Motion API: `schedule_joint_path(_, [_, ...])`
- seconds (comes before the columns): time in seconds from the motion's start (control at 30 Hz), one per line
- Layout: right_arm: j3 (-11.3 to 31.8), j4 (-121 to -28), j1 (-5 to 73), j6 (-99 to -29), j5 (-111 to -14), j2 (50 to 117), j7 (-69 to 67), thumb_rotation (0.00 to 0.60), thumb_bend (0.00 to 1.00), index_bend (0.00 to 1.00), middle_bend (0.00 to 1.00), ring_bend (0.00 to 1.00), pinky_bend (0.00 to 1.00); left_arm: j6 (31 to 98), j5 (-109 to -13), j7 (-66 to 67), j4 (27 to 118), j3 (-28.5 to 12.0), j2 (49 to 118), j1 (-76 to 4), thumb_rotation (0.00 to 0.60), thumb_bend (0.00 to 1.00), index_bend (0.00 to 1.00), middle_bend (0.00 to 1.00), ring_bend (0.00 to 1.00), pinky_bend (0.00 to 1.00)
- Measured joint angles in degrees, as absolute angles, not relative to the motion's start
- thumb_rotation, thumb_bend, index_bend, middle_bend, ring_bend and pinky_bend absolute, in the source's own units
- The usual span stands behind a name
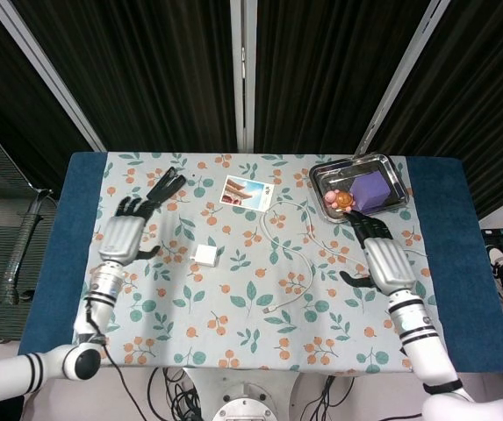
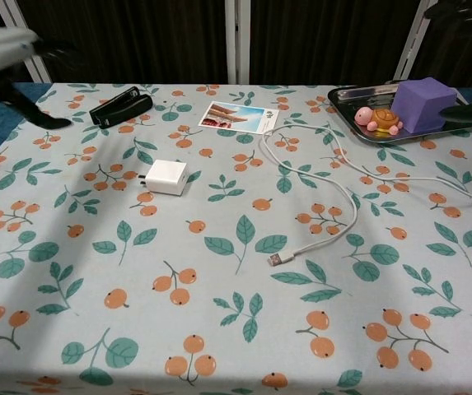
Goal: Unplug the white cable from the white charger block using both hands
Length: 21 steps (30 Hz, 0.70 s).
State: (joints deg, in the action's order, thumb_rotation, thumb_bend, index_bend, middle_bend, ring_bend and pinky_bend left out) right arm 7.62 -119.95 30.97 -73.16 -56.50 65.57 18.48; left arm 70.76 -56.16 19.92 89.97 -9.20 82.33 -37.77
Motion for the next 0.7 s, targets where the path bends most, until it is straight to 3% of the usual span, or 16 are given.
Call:
schedule_joint_path(0.3, [0.8, -114.6, 19.6, -79.1, -73.7, 57.9, 6.1, 0.6, 0.17, 0.0, 0.0, 0.0, 0.0, 81.9, -68.5, 4.9, 90.8, -3.0, 69.2, -23.2, 0.6, 0.2, 0.21, 0.19, 0.06, 0.02])
schedule_joint_path(0.57, [-3.2, -110.6, 10.5, -87.6, -82.2, 57.0, 0.6, 0.6, 0.21, 0.0, 0.0, 0.0, 0.0, 94.6, -78.2, 3.1, 92.1, 3.8, 65.6, -11.0, 0.6, 0.19, 0.22, 0.19, 0.06, 0.01])
schedule_joint_path(0.7, [-4.0, -110.0, 8.1, -89.4, -84.3, 57.2, 0.6, 0.6, 0.21, 0.0, 0.0, 0.0, 0.0, 96.5, -80.3, 5.2, 93.8, 6.4, 65.6, -6.9, 0.6, 0.19, 0.22, 0.19, 0.06, 0.01])
